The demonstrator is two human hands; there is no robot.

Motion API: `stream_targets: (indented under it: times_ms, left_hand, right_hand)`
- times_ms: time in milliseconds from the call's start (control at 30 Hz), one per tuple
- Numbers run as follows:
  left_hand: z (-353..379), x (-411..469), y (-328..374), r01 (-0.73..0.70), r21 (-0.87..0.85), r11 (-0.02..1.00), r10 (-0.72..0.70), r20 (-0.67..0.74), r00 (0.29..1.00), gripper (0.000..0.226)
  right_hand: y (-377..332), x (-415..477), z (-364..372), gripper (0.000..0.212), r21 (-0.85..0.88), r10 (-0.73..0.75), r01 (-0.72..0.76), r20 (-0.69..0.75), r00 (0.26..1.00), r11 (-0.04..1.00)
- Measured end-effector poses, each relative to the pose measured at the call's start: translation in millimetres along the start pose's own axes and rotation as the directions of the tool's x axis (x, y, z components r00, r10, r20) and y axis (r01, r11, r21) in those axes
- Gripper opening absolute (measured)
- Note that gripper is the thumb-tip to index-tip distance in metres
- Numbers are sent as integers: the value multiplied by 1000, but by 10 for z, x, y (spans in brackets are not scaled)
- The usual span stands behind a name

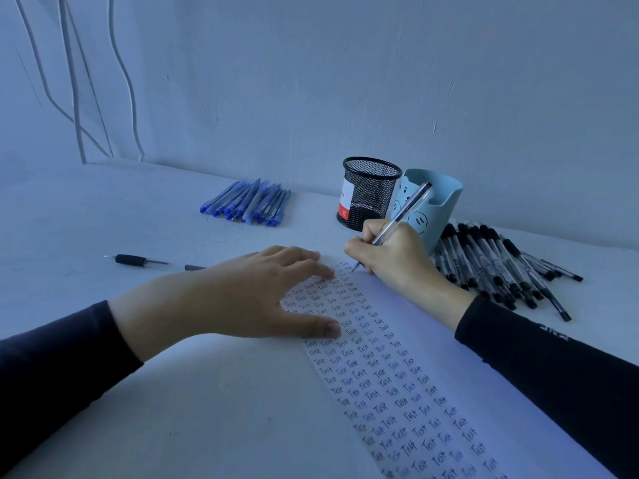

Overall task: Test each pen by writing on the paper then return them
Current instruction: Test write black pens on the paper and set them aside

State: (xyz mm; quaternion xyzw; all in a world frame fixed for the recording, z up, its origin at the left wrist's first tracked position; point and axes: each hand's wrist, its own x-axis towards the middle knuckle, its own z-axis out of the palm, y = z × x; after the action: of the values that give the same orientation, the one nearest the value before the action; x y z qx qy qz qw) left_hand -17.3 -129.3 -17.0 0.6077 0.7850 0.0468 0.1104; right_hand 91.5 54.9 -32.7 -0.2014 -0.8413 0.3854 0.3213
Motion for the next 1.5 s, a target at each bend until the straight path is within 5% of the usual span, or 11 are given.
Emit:
stream_targets:
  times_ms: [1100, 1333, 1500]
  left_hand:
    - [20, -5, -20, -32, -5, 999, 32, -21, 999, 88]
    - [32, -16, -21, -39, 2, 999, 39, -31, 999, 87]
    - [36, -26, -33, -48, 4, 999, 48, -27, 999, 87]
  right_hand:
    - [-179, -18, -117, 33, 69, 50, -51, 18, 999, 996]
    - [-392, -91, -284, 35, 268, 105, -136, 127, 986, 954]
    - [-434, -137, -500, 26, 522, 156, -299, 300, 941, 799]
